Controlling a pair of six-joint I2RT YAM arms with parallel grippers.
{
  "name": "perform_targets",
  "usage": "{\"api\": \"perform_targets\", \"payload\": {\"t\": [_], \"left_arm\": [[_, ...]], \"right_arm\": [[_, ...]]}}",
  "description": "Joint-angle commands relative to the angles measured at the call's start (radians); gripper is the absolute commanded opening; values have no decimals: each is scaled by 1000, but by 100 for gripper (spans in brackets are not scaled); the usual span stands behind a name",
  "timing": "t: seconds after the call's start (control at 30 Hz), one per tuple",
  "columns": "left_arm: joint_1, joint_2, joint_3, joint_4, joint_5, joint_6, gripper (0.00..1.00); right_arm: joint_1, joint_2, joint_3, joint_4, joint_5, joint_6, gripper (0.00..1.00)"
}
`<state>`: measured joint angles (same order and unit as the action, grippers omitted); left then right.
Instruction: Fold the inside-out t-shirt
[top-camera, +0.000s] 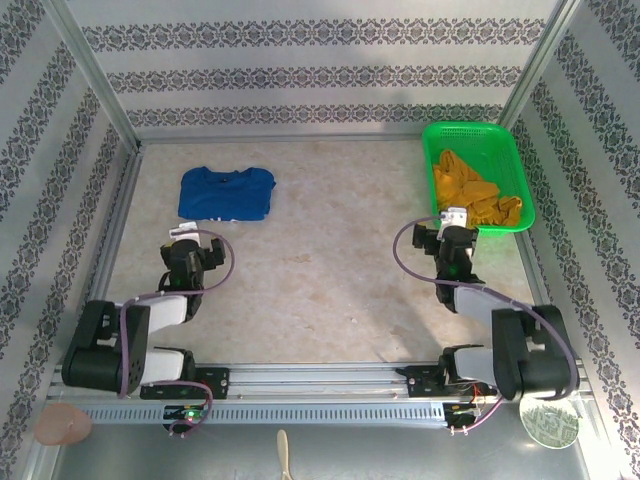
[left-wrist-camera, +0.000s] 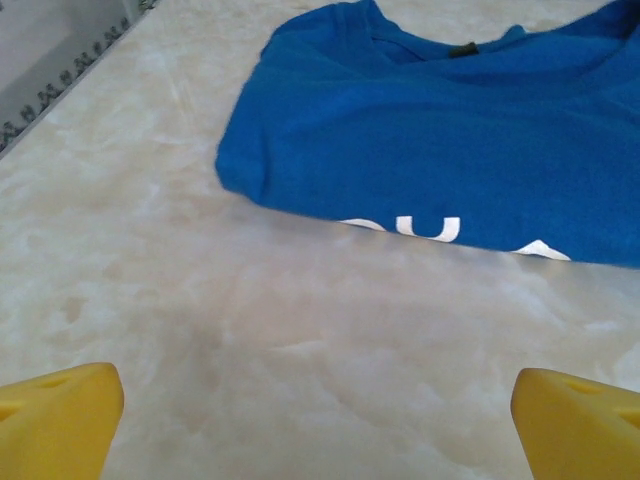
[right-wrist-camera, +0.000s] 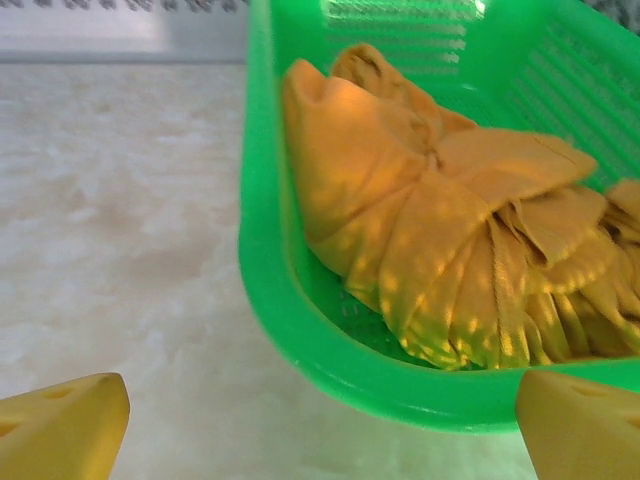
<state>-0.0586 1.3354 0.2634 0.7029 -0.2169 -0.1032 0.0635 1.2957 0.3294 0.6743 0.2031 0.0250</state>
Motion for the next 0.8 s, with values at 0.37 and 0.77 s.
{"api": "perform_targets", "payload": {"t": [0.37,0.77], "left_arm": [[68,260,134,228,268,103,99],[72,262,137,223,271,102,99]], "right_arm": [[-74,236,55,254,-210,31,98],[-42,237,47,272,-129,15,98]]}}
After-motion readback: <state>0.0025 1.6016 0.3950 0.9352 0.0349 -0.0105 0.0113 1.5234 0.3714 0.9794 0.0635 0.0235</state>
